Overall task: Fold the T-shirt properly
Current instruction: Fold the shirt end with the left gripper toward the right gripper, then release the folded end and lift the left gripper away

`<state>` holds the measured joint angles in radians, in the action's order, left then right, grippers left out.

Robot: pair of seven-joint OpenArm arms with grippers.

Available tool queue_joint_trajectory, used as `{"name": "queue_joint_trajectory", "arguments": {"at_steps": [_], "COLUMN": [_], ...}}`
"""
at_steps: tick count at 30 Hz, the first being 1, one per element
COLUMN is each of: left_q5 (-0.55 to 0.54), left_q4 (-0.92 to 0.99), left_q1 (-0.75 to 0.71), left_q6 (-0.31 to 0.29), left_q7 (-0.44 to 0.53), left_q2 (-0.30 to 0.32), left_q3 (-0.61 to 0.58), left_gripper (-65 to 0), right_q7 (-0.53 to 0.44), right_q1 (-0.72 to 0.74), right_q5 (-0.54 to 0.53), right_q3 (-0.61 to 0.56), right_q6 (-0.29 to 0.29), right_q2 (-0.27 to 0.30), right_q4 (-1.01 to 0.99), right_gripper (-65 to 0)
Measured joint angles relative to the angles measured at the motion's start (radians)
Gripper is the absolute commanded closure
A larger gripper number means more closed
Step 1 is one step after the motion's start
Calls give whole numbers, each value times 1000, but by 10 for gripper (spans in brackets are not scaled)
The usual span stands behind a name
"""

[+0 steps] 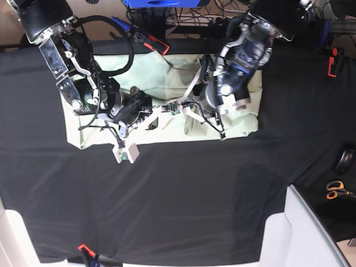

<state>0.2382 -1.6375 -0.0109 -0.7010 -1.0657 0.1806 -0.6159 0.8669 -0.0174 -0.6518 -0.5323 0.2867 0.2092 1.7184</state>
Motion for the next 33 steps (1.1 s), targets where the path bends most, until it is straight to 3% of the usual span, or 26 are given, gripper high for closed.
{"name": "queue_joint_trajectory", "arguments": {"at_steps": [3, 13, 15, 18, 20, 24, 33], "left_q5": [51, 65, 65, 64, 65, 63, 65], "left_q4": [19, 19, 19, 19, 18, 14, -23], "left_q1": [-1, 11, 10, 11, 11, 28, 76], "left_q6": [0, 0, 0, 0, 0, -1, -4], "left_q7": [0, 1, 1, 4, 4, 47, 37], "left_q2": [-24, -39, -40, -42, -42, -43, -42], "left_q3": [0, -1, -1, -1, -10, -52, -47], "left_gripper": [0, -13, -92, -277, -341, -343, -349], "right_q7": [1, 2, 2, 2, 2, 1, 0], "right_q1": [0, 0, 0, 0, 0, 0, 3], "right_q5": [0, 0, 0, 0, 0, 0, -4], "right_q3": [0, 0, 0, 0, 0, 0, -2], "right_q6": [0, 0, 0, 0, 0, 0, -1], "right_q2": [0, 0, 0, 0, 0, -3, -5], "right_q4": [0, 0, 0, 0, 0, 0, -16], "right_gripper": [0, 0, 0, 0, 0, 0, 0]}}
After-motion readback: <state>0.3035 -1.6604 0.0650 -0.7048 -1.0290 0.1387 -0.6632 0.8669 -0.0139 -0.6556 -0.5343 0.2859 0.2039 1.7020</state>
